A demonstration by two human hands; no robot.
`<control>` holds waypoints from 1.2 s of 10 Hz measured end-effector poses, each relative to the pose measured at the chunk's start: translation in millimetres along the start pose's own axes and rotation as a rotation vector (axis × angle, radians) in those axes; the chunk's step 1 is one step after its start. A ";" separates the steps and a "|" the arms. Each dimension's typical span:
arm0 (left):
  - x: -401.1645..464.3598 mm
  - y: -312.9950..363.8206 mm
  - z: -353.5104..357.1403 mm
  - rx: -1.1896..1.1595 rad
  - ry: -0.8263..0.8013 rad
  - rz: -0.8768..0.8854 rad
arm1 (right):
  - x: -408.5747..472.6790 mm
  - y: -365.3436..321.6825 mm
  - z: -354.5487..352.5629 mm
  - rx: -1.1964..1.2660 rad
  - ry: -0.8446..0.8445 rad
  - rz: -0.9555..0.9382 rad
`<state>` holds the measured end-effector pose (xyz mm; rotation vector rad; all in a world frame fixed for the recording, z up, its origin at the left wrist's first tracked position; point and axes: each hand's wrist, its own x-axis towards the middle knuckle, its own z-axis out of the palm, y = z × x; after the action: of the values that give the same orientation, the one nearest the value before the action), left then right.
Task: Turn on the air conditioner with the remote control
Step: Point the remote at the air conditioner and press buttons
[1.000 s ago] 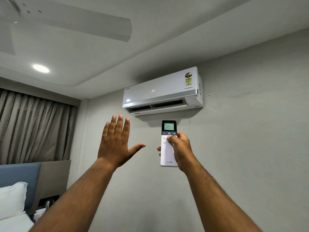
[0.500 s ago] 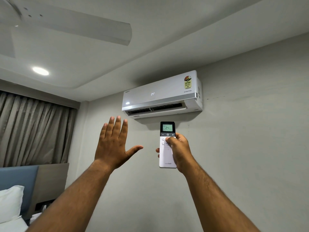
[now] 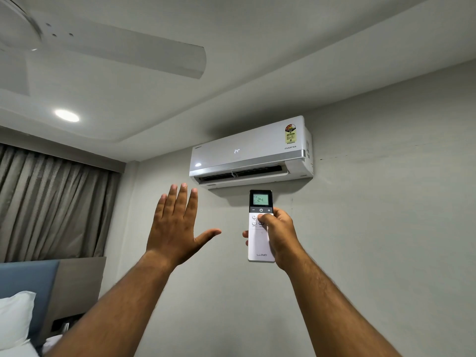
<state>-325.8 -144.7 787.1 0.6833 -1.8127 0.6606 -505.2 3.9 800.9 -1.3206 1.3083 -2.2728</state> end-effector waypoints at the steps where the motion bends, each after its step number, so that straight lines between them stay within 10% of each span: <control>1: 0.2 0.7 -0.4 -0.002 0.003 -0.001 | -0.3 0.1 0.2 -0.005 0.001 -0.003; 12: -2.9 0.4 1.2 -0.007 0.002 -0.008 | -2.0 4.2 0.9 0.000 -0.029 0.007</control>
<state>-326.0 -144.8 783.9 0.6847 -1.8083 0.6495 -504.4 2.0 796.7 -1.3418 1.3022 -2.2406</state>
